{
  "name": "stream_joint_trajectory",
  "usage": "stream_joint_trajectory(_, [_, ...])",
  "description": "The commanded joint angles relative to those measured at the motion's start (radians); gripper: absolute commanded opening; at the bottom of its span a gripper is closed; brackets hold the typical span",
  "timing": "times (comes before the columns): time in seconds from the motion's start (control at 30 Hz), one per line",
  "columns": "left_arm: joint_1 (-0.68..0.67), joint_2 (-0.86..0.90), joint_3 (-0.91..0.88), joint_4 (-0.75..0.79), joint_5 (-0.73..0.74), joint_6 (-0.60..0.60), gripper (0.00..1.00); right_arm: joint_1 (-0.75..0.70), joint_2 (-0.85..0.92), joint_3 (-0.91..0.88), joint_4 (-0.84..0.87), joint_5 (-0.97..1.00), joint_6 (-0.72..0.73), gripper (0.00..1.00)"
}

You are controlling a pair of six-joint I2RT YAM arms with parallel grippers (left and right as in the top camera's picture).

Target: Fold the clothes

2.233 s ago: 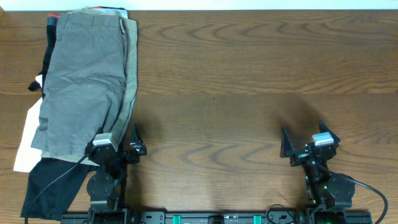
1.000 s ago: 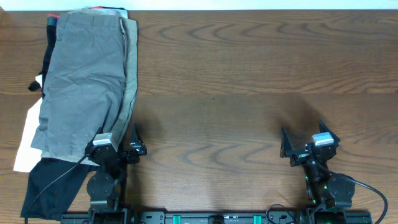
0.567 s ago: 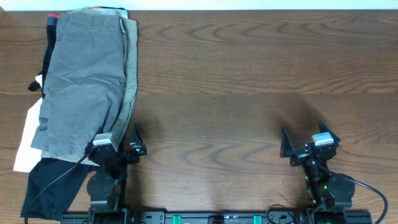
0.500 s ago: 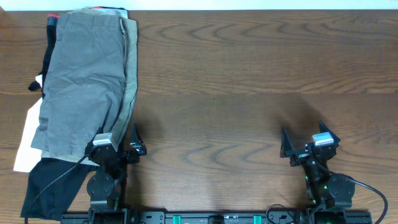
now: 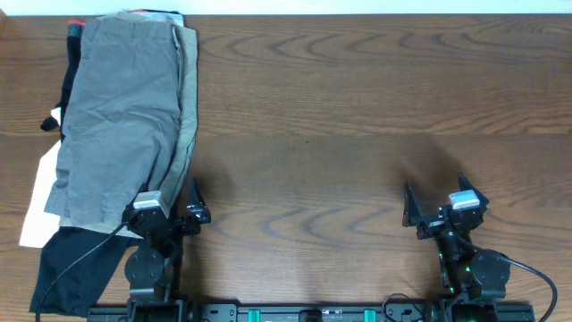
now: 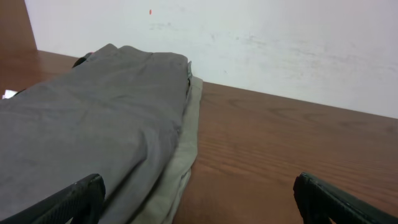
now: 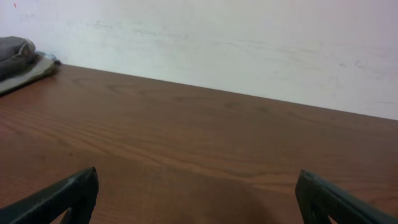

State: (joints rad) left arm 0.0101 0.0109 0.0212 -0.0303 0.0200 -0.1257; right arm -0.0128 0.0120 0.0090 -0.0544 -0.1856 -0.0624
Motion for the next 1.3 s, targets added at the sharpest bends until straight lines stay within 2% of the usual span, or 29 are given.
stream_joint_trajectory(0.0, [-0.005,-0.005,-0.017,-0.037,-0.008,0.017,0.98,0.010,-0.005,-0.003,-0.002,0.002,-0.006,0.99])
stream_joint_trajectory(0.73, [-0.005,-0.004,0.023,0.008,-0.004,0.017,0.98,0.010,-0.005,0.003,0.003,-0.026,-0.006,0.99])
stream_joint_trajectory(0.87, [-0.005,0.026,0.101,-0.072,-0.005,0.022,0.98,0.010,0.019,0.035,0.004,-0.032,-0.006,0.99])
stream_joint_trajectory(1.03, [-0.005,0.145,0.257,-0.190,-0.005,0.068,0.98,0.010,0.126,0.126,0.004,-0.032,-0.006,0.99])
stream_joint_trajectory(1.27, [-0.005,0.448,0.568,-0.348,-0.005,0.073,0.98,0.010,0.435,0.394,-0.002,-0.100,-0.006,0.99])
